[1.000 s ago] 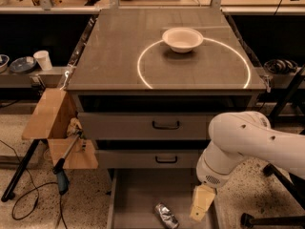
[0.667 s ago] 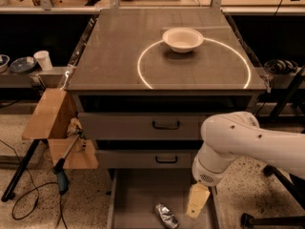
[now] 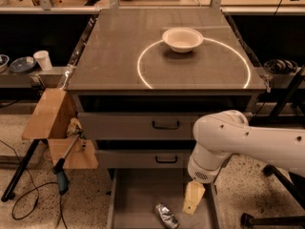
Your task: Pick redbull can from bottom drawer and place on counter
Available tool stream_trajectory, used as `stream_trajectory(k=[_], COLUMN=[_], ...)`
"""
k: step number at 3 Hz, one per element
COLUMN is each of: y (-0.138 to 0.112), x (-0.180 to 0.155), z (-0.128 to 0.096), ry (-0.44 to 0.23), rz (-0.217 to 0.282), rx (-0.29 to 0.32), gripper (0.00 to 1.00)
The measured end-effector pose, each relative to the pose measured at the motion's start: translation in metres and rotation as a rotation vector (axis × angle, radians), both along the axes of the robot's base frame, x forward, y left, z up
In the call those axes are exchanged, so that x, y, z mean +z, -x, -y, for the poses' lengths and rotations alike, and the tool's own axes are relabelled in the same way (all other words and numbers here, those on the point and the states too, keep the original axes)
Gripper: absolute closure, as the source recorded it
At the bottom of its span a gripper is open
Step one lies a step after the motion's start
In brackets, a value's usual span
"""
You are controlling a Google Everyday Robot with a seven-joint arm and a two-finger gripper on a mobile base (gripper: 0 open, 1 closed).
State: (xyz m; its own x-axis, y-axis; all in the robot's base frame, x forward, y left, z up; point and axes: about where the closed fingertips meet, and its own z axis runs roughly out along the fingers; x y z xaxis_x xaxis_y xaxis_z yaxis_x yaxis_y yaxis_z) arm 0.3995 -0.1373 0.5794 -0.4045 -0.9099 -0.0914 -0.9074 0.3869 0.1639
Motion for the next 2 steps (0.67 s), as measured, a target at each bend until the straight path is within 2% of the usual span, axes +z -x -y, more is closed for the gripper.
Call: stream_trajectory(k=[1,2], y=[-0.002,-0.013], x=[-0.002,-0.009], z=[0.000,-0.004], ry=[-0.019,-0.103], rz=[-0.012,-0.060], rx=[-0.011,-0.045], gripper=[0.00,0.00])
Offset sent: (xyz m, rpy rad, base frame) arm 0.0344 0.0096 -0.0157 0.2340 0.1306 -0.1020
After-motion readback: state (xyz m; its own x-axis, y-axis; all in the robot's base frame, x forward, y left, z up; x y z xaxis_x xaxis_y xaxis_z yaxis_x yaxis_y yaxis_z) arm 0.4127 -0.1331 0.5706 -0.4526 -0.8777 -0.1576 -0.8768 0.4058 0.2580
